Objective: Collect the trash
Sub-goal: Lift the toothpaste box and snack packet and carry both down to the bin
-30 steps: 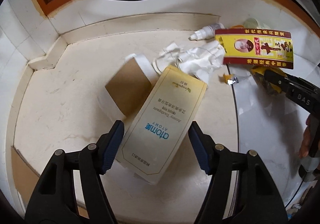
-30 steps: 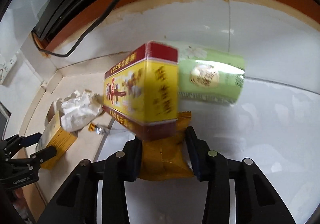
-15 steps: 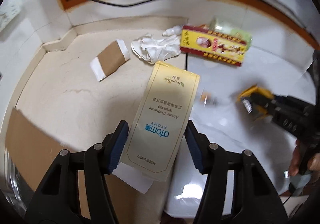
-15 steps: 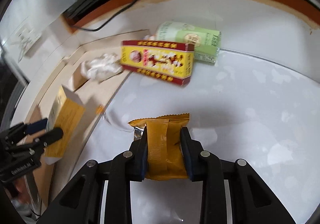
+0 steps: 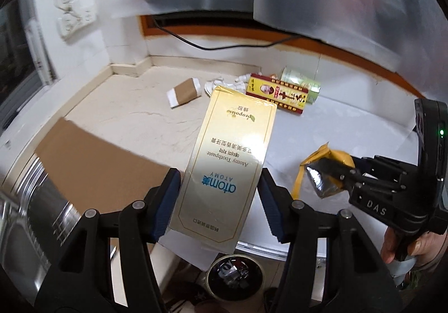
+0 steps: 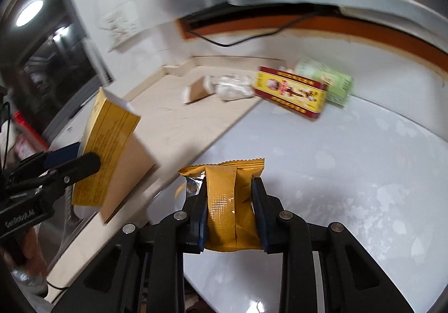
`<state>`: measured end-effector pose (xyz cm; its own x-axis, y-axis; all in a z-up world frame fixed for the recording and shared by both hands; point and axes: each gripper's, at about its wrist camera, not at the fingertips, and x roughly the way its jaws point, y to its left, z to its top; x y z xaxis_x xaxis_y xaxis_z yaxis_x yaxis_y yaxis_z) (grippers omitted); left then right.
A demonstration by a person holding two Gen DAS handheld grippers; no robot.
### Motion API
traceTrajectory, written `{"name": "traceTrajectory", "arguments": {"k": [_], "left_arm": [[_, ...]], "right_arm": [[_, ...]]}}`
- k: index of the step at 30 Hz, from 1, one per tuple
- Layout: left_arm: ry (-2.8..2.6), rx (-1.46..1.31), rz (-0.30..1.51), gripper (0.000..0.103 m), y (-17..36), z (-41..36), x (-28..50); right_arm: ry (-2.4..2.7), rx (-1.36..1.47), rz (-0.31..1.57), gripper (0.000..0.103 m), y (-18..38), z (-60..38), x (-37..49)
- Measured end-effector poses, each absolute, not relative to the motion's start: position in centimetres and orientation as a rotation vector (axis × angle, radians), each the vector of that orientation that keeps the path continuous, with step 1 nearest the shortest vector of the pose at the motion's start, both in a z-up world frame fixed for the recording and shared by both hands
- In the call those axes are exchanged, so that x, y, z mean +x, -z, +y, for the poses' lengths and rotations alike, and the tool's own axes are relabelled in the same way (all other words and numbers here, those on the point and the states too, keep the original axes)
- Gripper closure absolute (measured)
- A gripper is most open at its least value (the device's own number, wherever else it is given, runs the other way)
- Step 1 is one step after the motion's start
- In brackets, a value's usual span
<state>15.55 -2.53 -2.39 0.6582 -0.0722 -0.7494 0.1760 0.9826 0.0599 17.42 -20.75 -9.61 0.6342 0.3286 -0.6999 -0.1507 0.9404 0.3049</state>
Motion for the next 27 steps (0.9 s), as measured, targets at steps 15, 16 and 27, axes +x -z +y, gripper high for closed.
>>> {"name": "traceTrajectory", "arguments": {"k": [15, 16, 27], "left_arm": [[-0.047, 0.049, 0.842, 0.050, 3.5, -2.2, 1.4], [-0.052, 0.048, 0.848, 0.050, 3.8, -2.1, 1.1], [-0.065, -0.016, 0.937, 0.050, 9.3, -0.2, -1.8]], "right_arm": [[-0.554, 0.094, 0.861, 0.076, 7.4, -17.9, 8.2], [-0.564, 0.086, 0.863, 0.076, 7.4, -17.5, 7.7], [-0.634, -0.045, 0.930, 0.076, 11.3, -12.9, 2.5]]}}
